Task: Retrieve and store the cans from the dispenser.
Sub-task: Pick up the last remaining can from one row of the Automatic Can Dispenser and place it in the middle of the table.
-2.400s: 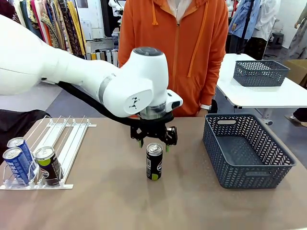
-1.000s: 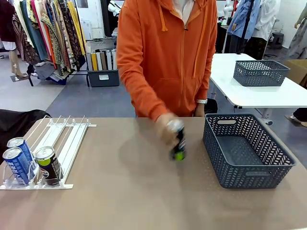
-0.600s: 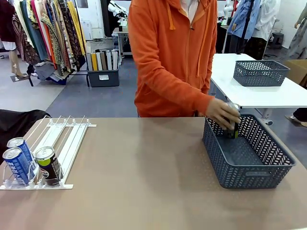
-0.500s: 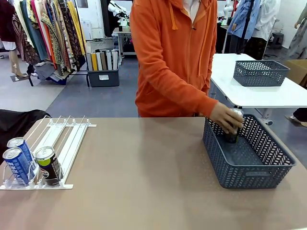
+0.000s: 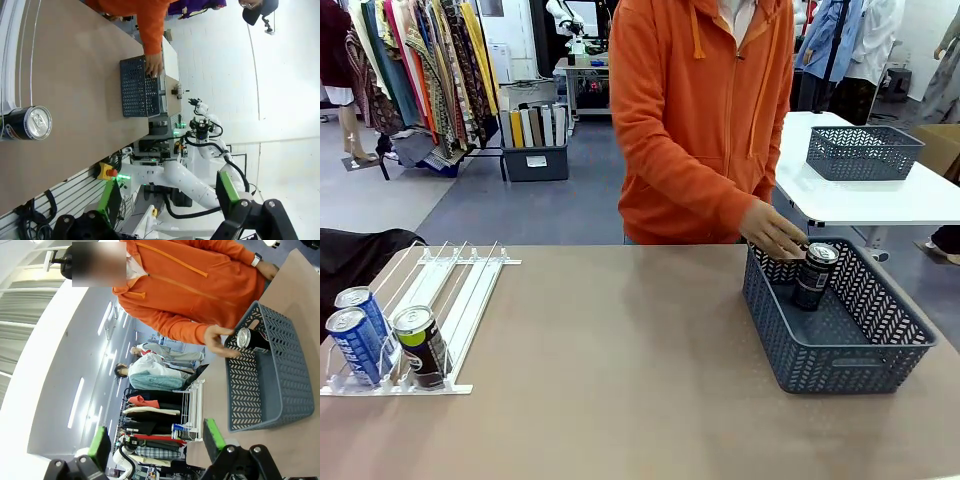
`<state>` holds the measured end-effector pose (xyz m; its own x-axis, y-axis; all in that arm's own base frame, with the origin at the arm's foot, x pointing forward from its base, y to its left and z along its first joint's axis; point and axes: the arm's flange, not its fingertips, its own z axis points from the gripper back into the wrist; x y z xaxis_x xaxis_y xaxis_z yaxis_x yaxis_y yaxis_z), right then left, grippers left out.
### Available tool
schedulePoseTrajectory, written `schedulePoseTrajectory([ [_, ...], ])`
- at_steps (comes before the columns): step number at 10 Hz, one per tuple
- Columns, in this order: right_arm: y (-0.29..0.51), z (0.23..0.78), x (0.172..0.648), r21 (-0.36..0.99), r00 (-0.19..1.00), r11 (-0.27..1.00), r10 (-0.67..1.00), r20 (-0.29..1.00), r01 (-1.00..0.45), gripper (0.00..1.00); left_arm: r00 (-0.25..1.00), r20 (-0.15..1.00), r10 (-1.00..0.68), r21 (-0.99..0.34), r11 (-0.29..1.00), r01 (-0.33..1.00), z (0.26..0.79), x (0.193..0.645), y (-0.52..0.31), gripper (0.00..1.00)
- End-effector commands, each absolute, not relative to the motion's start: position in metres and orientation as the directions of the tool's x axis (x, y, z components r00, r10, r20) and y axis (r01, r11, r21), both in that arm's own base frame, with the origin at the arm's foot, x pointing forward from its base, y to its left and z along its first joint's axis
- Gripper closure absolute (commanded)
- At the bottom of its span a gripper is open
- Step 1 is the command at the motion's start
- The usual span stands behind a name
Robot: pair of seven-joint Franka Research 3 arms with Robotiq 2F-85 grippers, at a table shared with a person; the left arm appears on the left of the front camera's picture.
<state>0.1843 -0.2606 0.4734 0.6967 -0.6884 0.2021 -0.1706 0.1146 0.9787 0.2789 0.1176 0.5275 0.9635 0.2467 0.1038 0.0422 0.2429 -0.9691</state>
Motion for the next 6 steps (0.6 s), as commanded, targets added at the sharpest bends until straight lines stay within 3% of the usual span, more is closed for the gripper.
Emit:
schedulePoseTrajectory([
  [1, -0.261, 0.478, 0.187, 0.976, 0.688, 0.109, -0.695, 0.211, -0.190, 0.00, 0.962, 0.119, 0.246, -0.972, 0.225, 0.063, 0.527, 0.279, 0.116, 0.00],
  [4, -0.261, 0.478, 0.187, 0.976, 0.688, 0.109, -0.695, 0.211, -0.190, 0.00, 0.964, 0.104, 0.246, -0.969, 0.243, 0.042, 0.528, 0.279, 0.117, 0.00],
  [5, -0.261, 0.478, 0.187, 0.976, 0.688, 0.109, -0.695, 0.211, -0.190, 0.00, 0.968, 0.117, 0.222, -0.843, 0.537, -0.021, 0.549, 0.285, 0.092, 0.00],
  [6, -0.261, 0.478, 0.187, 0.976, 0.688, 0.109, -0.695, 0.211, -0.190, 0.00, 0.980, 0.157, 0.120, -0.688, 0.726, 0.021, 0.564, 0.293, 0.062, 0.00],
])
